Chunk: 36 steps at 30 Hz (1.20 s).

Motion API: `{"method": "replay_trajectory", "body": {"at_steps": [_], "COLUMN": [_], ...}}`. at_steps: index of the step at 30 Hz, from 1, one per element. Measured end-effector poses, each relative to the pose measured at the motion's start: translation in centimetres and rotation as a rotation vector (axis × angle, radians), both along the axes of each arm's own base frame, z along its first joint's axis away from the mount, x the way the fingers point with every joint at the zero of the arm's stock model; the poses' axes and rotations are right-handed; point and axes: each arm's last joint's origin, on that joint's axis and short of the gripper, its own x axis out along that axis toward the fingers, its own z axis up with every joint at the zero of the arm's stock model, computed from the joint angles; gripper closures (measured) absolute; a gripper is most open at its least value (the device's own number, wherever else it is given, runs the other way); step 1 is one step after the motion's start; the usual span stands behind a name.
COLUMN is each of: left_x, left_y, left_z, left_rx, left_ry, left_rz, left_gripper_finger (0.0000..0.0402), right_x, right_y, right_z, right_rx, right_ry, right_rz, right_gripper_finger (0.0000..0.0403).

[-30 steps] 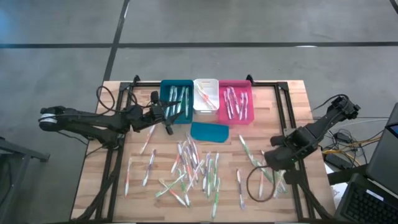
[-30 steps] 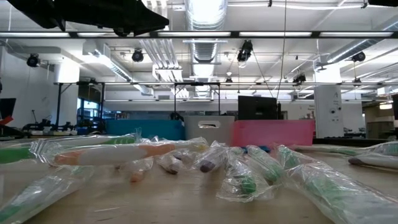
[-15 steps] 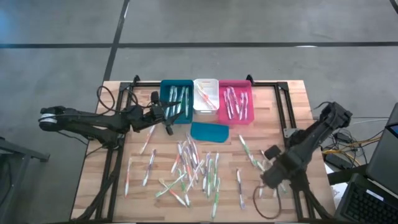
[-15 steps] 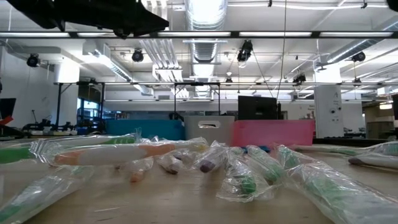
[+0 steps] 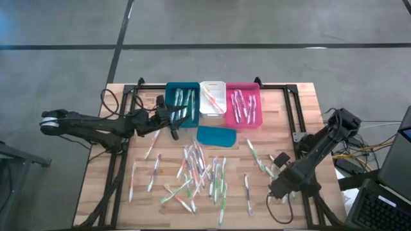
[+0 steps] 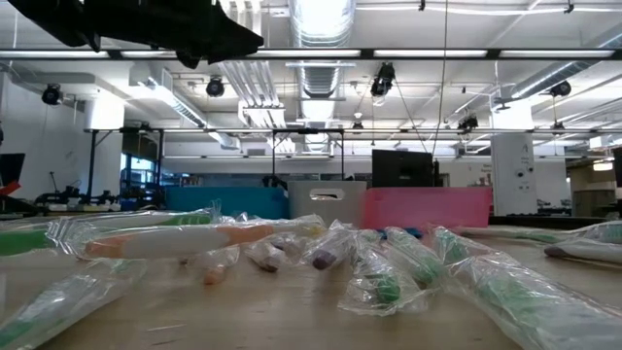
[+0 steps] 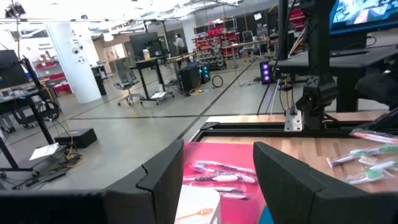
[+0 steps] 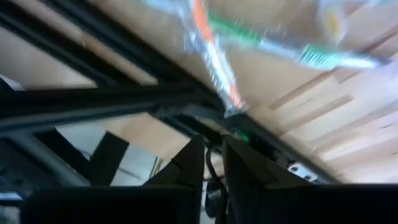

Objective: Pick & Place Toothbrushes
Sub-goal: Put the orange toothbrush into the white bin

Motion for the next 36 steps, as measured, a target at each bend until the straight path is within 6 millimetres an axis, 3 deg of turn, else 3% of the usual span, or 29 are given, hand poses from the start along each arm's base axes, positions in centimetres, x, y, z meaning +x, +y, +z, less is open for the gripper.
{"method": "replay_trajectory", "body": {"at_steps": [9,18,36], "left_x": [0.0,0.0,0.0], "left_y": [0.0,0.0,0.0], "left_z": [-0.4,-0.5,-0.6], "left_rx": [0.0,-0.021,-0.075], "left_ry": [0.041,0.042,0.026], "left_rz": [0.0,-0.001,-0.004], "left_gripper_finger": [0.0204,0.0204,0.0204], "right_x": [-1.4,-1.5,-1.8], "right_y": [-1.2,-1.4,-1.3], "right_z": [-3.2,-5.6,-8.3], "right_rx": [-0.005,0.049,0.127], "right_ry": [0.059,0.014,-0.045], "right_rz": [0.05,0.069,0.017], "right_gripper_finger": [0.0283,0.0264,0.0337]}}
